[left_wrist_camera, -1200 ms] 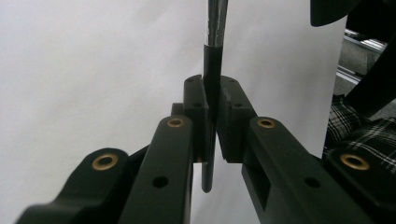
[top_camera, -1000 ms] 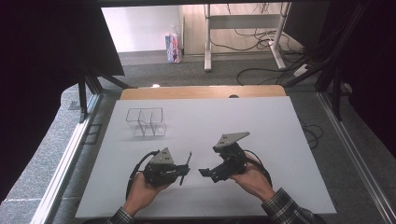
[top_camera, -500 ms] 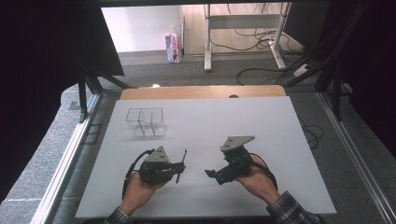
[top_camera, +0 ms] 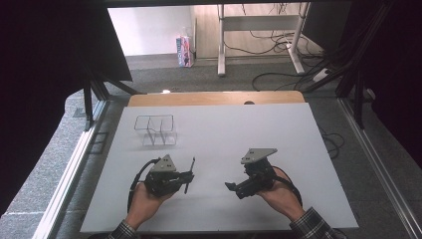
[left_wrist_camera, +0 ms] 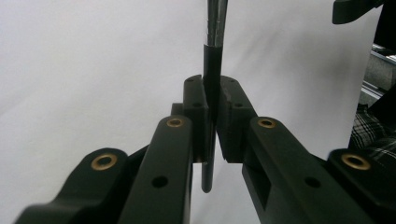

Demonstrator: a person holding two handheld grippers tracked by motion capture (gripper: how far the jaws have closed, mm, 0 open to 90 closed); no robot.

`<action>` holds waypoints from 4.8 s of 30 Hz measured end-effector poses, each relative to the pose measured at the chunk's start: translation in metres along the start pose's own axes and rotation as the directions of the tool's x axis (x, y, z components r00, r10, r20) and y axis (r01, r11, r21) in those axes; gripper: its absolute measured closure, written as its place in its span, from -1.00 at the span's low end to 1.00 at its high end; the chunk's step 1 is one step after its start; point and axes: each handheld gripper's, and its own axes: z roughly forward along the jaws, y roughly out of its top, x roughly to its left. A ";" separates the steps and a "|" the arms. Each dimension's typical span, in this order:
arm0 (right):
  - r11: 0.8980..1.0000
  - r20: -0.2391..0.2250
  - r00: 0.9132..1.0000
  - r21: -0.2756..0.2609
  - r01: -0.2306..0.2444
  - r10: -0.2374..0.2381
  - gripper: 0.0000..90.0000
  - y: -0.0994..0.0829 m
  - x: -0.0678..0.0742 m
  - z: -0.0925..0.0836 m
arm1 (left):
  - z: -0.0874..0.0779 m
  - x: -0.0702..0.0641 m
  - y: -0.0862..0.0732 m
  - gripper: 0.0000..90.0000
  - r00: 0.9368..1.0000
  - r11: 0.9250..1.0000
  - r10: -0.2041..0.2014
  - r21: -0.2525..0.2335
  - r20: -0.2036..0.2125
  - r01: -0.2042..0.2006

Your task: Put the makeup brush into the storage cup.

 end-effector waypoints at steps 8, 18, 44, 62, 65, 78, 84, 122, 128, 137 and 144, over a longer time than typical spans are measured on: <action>1.000 0.014 1.000 -0.003 -0.010 0.010 -1.00 -0.009 -0.005 -0.007 | -0.004 0.004 -0.002 0.85 1.000 1.000 -0.011 -0.006 -0.020 0.011; 1.000 0.074 0.997 0.006 -0.025 0.025 -1.00 -0.020 -0.013 -0.016 | -0.009 0.010 -0.004 0.85 0.999 1.000 -0.027 -0.011 -0.037 0.027; 0.998 0.171 0.984 0.020 -0.063 0.058 -1.00 -0.048 -0.024 -0.037 | -0.023 0.027 -0.008 0.85 0.991 0.997 -0.079 -0.035 -0.105 0.075; 0.989 0.242 0.960 0.019 -0.150 0.141 -1.00 -0.081 -0.037 -0.060 | -0.031 0.045 -0.005 0.86 0.977 0.991 -0.128 -0.055 -0.168 0.120; 0.987 0.248 0.958 0.028 -0.155 0.144 -1.00 -0.085 -0.037 -0.062 | -0.033 0.048 -0.006 0.85 0.975 0.991 -0.132 -0.056 -0.178 0.123; 0.985 0.241 0.959 0.044 -0.165 0.150 -1.00 -0.094 -0.034 -0.067 | -0.043 0.065 -0.005 0.85 0.958 0.981 -0.186 -0.088 -0.218 0.171; 0.986 0.245 0.959 0.051 -0.161 0.144 -1.00 -0.097 -0.032 -0.068 | -0.045 0.074 -0.002 0.85 0.945 0.976 -0.211 -0.106 -0.251 0.190; 0.989 0.249 0.962 0.071 -0.132 0.110 -1.00 -0.097 -0.028 -0.066 | -0.063 0.120 0.036 0.85 0.905 0.956 -0.273 -0.197 -0.326 0.217; 0.989 0.241 0.965 0.081 -0.126 0.104 -1.00 -0.097 -0.027 -0.064 | -0.067 0.129 0.044 0.86 0.896 0.952 -0.282 -0.217 -0.343 0.216; 0.988 0.236 0.966 0.090 -0.125 0.101 -1.00 -0.097 -0.027 -0.063 | -0.068 0.141 0.051 0.86 0.882 0.949 -0.291 -0.227 -0.371 0.218; 0.988 0.233 0.968 0.101 -0.117 0.091 -1.00 -0.097 -0.027 -0.062 | -0.067 0.149 0.058 0.86 0.872 0.945 -0.302 -0.243 -0.385 0.220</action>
